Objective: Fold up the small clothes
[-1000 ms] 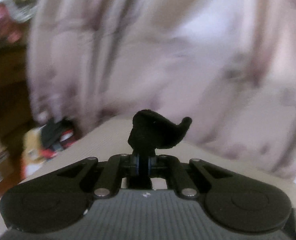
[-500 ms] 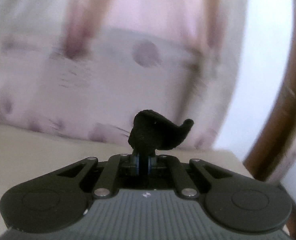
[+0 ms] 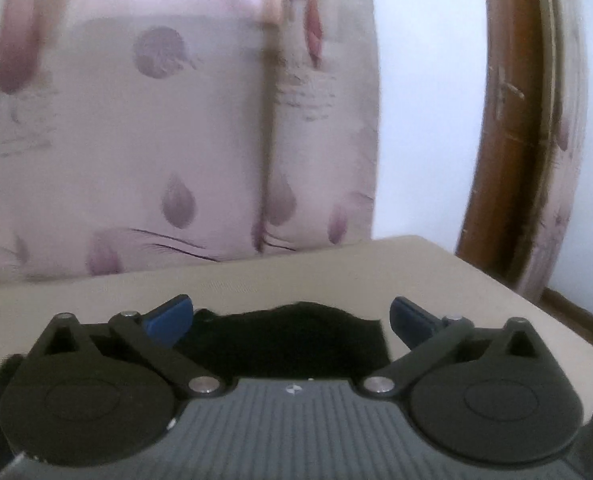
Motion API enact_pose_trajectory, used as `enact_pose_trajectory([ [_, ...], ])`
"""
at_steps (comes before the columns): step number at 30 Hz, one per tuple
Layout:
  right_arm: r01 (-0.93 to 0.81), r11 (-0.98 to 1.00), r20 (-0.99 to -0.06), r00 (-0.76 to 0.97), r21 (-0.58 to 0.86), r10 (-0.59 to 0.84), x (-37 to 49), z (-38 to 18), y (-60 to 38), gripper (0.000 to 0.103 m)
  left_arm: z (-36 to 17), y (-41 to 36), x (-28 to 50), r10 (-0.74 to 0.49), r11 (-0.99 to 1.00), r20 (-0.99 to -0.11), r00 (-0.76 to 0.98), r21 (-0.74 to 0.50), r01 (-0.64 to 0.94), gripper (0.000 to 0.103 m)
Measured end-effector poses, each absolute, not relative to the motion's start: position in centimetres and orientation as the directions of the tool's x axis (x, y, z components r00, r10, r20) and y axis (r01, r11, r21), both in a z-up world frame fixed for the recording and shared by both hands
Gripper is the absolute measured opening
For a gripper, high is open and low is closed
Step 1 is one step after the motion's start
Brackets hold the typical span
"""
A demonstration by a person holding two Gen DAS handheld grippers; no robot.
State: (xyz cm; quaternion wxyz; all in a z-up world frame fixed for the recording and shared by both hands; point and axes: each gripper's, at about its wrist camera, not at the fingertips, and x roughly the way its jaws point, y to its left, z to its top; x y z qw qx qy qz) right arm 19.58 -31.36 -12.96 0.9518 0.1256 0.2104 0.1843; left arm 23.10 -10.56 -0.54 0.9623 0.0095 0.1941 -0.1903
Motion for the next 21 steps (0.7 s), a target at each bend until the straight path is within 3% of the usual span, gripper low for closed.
enact_pose_trajectory([
  [5,-0.278,0.879,-0.339,0.844,0.389,0.417,19.6,-12.6,-32.8,0.086,-3.3,-2.8,20.1,-0.266,0.962,-0.439,0.858,-0.180,0.206,0.103],
  [11,-0.266,0.881,-0.383,0.823,0.391,0.419,23.1,-10.1,-34.6,0.086,-8.5,4.9,17.9,-0.019,0.996,-0.506,0.862,-0.088,-0.030,0.103],
  [16,-0.268,0.879,-0.420,0.798,0.393,0.431,28.2,-9.7,-34.4,0.086,-11.2,7.2,18.3,-0.037,0.977,-0.581,0.813,-0.193,-0.093,0.103],
  [21,-0.349,0.855,-0.475,0.720,0.383,0.507,32.1,-10.9,-32.3,0.085,-10.9,7.5,18.1,-0.052,0.969,-0.530,0.847,-0.230,-0.085,0.103],
])
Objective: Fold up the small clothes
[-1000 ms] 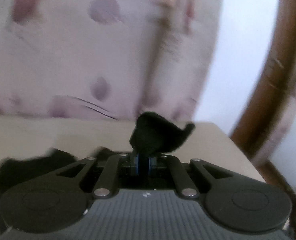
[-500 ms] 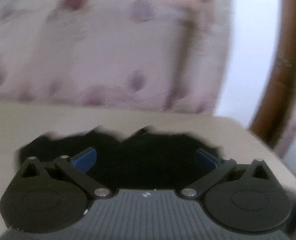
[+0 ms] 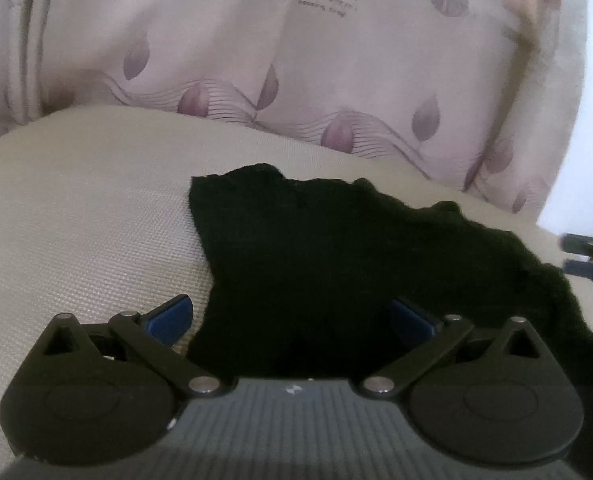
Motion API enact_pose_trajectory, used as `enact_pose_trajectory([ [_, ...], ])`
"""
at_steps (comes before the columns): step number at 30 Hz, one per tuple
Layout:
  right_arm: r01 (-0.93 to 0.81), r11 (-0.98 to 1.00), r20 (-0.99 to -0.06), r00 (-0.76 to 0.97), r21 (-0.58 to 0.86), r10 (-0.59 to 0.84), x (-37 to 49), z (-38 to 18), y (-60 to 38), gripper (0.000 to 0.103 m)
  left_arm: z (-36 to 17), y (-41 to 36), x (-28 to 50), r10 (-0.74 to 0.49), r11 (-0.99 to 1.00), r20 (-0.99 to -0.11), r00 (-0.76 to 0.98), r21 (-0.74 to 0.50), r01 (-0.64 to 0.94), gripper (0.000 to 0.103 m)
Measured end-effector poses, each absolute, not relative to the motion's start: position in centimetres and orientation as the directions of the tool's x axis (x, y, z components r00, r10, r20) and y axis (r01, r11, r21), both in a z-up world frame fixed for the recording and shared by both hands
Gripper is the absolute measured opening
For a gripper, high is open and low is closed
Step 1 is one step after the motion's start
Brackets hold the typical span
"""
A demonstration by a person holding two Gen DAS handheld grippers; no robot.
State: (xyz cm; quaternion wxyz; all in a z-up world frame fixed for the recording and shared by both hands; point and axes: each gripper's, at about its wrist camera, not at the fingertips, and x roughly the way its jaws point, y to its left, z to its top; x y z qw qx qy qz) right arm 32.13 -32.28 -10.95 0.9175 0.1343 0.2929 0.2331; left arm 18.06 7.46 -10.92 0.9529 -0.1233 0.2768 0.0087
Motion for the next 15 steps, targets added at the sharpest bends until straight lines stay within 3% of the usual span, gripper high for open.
enact_pose_trajectory([
  [5,-0.445,0.874,-0.498,0.723,0.195,0.480,31.0,-10.8,-27.7,0.085,-11.2,7.4,18.9,-0.059,0.959,-0.539,0.840,-0.264,-0.102,0.103],
  [8,-0.421,0.906,-0.553,0.767,-0.049,0.326,29.4,-11.9,-24.1,0.085,-11.4,7.8,19.0,-0.061,0.949,-0.538,0.840,-0.291,-0.118,0.103],
  [10,-0.391,0.911,-0.592,0.769,-0.134,0.243,28.1,-12.8,-23.4,0.085,-11.3,7.8,18.7,-0.058,0.949,-0.536,0.842,-0.293,-0.121,0.103],
  [15,-0.112,0.992,-0.534,0.843,-0.049,0.069,22.1,-12.4,-30.6,0.086,-11.4,8.0,18.7,-0.061,0.944,-0.530,0.846,-0.306,-0.123,0.103],
])
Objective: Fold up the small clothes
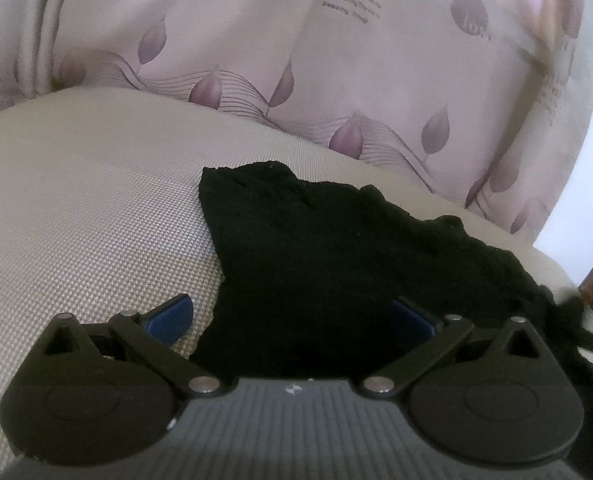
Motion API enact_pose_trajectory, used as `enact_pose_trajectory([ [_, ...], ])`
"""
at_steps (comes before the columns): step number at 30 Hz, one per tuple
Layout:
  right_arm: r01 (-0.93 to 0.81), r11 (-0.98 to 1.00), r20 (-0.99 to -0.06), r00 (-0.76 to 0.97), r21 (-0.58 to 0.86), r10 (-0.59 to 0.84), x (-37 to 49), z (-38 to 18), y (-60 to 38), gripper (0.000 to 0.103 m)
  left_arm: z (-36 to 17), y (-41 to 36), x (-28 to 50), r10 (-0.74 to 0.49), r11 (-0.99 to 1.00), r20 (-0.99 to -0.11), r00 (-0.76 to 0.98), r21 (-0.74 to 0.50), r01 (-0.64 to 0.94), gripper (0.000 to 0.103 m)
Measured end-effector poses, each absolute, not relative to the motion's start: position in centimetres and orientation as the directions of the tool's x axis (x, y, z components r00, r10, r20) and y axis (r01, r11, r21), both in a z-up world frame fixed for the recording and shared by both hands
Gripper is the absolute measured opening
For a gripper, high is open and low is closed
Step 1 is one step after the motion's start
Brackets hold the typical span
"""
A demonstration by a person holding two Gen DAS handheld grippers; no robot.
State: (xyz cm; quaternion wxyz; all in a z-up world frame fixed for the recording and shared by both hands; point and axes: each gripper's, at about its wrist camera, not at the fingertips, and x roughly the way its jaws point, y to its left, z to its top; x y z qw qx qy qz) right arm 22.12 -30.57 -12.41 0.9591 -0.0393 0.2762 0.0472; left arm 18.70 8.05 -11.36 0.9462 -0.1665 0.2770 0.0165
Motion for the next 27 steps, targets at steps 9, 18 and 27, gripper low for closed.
enact_pose_trajectory([
  [9,-0.177,0.902,-0.432,0.830,0.394,0.352,20.7,-11.5,-38.1,0.086,-11.5,8.0,18.7,-0.048,0.939,-0.523,0.851,-0.315,-0.140,0.103],
  [18,-0.316,0.945,-0.522,0.793,0.086,0.313,26.1,-11.9,-32.1,0.054,-11.4,8.3,18.6,-0.047,0.934,-0.520,0.853,-0.326,-0.147,0.103],
  [27,-0.394,0.919,-0.582,0.743,0.017,0.330,28.3,-12.6,-31.1,0.051,-11.4,8.3,18.6,-0.047,0.933,-0.523,0.851,-0.326,-0.149,0.103],
])
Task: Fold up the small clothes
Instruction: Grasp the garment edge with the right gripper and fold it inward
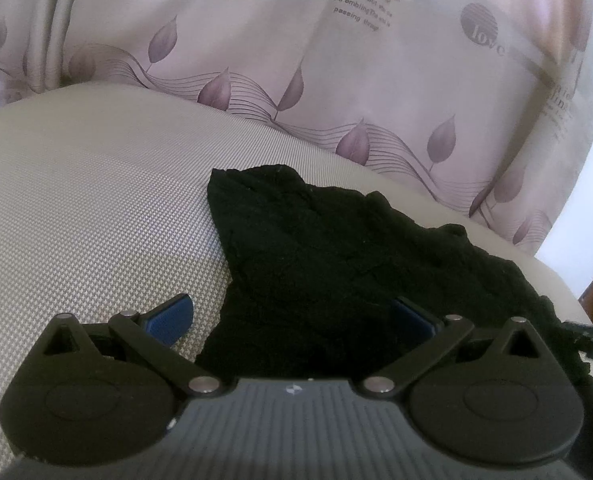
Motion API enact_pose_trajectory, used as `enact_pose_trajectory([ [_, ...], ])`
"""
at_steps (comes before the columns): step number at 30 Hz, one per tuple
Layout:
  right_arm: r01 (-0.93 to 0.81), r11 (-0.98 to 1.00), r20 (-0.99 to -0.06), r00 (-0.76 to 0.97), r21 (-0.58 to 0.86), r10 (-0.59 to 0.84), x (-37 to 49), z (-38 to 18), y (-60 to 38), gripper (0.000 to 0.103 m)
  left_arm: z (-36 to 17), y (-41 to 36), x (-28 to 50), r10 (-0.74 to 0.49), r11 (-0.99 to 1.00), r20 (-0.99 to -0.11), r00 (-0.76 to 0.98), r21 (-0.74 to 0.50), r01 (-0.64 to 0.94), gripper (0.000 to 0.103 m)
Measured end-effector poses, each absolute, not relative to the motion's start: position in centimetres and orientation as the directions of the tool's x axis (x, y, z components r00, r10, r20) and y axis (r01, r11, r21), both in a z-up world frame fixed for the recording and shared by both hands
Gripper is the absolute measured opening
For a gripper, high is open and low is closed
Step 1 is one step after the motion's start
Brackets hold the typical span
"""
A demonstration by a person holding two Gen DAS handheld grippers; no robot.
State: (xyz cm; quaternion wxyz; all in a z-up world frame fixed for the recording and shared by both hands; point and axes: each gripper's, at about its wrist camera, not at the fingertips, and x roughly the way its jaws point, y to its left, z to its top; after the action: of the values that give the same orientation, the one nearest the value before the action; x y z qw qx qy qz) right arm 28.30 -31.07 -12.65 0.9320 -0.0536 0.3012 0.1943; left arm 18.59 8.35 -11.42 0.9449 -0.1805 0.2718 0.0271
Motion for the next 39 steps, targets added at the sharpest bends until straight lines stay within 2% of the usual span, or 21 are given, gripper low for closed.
enact_pose_trajectory([
  [1,-0.407,0.913,-0.598,0.728,0.015,0.334,28.4,-12.8,-30.9,0.044,-11.4,8.3,18.6,-0.047,0.933,-0.523,0.851,-0.326,-0.149,0.103],
  [2,-0.417,0.909,-0.600,0.727,0.001,0.334,28.1,-12.9,-30.7,0.022,-11.4,8.3,18.6,-0.047,0.933,-0.524,0.851,-0.326,-0.150,0.103],
  [3,-0.417,0.908,-0.594,0.738,-0.028,0.320,27.6,-12.8,-30.4,0.011,-11.4,8.3,18.6,-0.047,0.933,-0.524,0.851,-0.326,-0.150,0.103],
  [8,-0.388,0.915,-0.476,0.829,-0.112,0.294,25.9,-10.5,-30.5,0.009,-11.5,8.3,18.6,-0.047,0.933,-0.523,0.851,-0.326,-0.150,0.103],
  [13,-0.338,0.934,-0.386,0.881,-0.113,0.272,27.2,-8.5,-30.9,0.008,-11.6,8.4,18.6,-0.043,0.932,-0.522,0.852,-0.329,-0.154,0.103],
  [15,-0.314,0.944,-0.380,0.888,-0.096,0.257,28.6,-8.6,-31.3,0.008,-11.6,8.6,18.6,-0.044,0.931,-0.521,0.852,-0.332,-0.155,0.103],
  [17,-0.289,0.956,-0.413,0.878,-0.056,0.241,30.0,-9.8,-32.2,0.008,-11.7,8.6,18.5,-0.043,0.931,-0.521,0.852,-0.331,-0.155,0.103],
  [22,-0.297,0.953,-0.573,0.774,0.049,0.271,32.3,-14.2,-33.8,0.008,-11.7,8.6,18.5,-0.044,0.932,-0.522,0.852,-0.329,-0.154,0.103],
  [25,-0.276,0.958,-0.541,0.794,0.083,0.275,32.0,-13.4,-34.7,0.009,-11.7,8.4,18.7,-0.035,0.937,-0.531,0.846,-0.312,-0.158,0.103],
  [28,-0.281,0.939,-0.458,0.821,0.197,0.341,30.4,-12.0,-36.6,0.010,-11.6,8.3,18.7,-0.017,0.940,-0.539,0.842,-0.296,-0.170,0.103],
  [31,-0.287,0.926,-0.448,0.814,0.243,0.370,27.3,-11.2,-37.8,0.021,-11.6,8.4,18.8,-0.013,0.939,-0.545,0.839,-0.295,-0.177,0.103],
  [32,-0.298,0.919,-0.452,0.804,0.257,0.387,25.8,-11.3,-38.2,0.032,-11.6,8.4,18.8,-0.014,0.940,-0.546,0.838,-0.294,-0.176,0.103],
  [33,-0.309,0.912,-0.456,0.793,0.269,0.403,24.5,-11.4,-38.7,0.051,-11.5,8.4,18.8,-0.017,0.941,-0.549,0.836,-0.292,-0.172,0.103],
  [34,-0.317,0.907,-0.466,0.781,0.278,0.416,23.1,-11.5,-39.3,0.062,-11.4,8.3,18.9,-0.030,0.944,-0.555,0.831,-0.288,-0.159,0.103],
  [35,-0.320,0.907,-0.475,0.775,0.276,0.418,21.5,-11.6,-39.9,0.078,-11.1,8.3,18.9,-0.056,0.949,-0.571,0.819,-0.285,-0.134,0.103],
  [39,-0.276,0.928,-0.494,0.789,0.249,0.367,14.8,-12.2,-43.3,0.080,-9.7,9.2,16.6,-0.167,0.940,-0.588,0.791,-0.336,-0.052,0.103],
])
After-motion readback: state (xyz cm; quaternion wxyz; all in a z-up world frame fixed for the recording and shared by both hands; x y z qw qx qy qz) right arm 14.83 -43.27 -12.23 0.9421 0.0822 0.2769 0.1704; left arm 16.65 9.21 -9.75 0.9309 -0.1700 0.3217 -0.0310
